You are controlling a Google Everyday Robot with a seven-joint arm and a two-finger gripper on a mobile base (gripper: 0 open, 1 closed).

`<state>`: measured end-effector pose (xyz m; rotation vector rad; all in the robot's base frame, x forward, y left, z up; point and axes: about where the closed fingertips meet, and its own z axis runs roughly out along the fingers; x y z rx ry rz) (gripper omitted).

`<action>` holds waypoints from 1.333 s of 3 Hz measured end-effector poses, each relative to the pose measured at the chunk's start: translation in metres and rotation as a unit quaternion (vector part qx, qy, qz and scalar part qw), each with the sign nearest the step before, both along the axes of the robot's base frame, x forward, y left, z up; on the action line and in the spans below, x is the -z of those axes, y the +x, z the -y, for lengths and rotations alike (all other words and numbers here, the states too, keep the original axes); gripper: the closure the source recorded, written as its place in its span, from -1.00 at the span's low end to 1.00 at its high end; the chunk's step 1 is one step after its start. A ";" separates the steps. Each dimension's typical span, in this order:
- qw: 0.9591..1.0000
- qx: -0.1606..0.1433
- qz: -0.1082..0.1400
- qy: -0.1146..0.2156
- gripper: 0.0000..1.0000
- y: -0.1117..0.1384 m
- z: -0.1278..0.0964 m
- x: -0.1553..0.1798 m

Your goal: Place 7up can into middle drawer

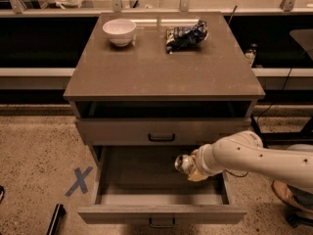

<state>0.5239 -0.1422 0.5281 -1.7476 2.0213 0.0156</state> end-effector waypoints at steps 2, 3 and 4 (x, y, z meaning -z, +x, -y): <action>0.996 -0.051 -0.070 0.020 1.00 -0.006 -0.002 0.052; 0.994 -0.060 -0.087 0.019 0.69 -0.006 -0.006 0.064; 0.993 -0.062 -0.096 0.022 0.22 -0.006 -0.008 0.070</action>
Offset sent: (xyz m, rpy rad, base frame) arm -0.0058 0.0082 -0.0762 0.0309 0.2107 0.1705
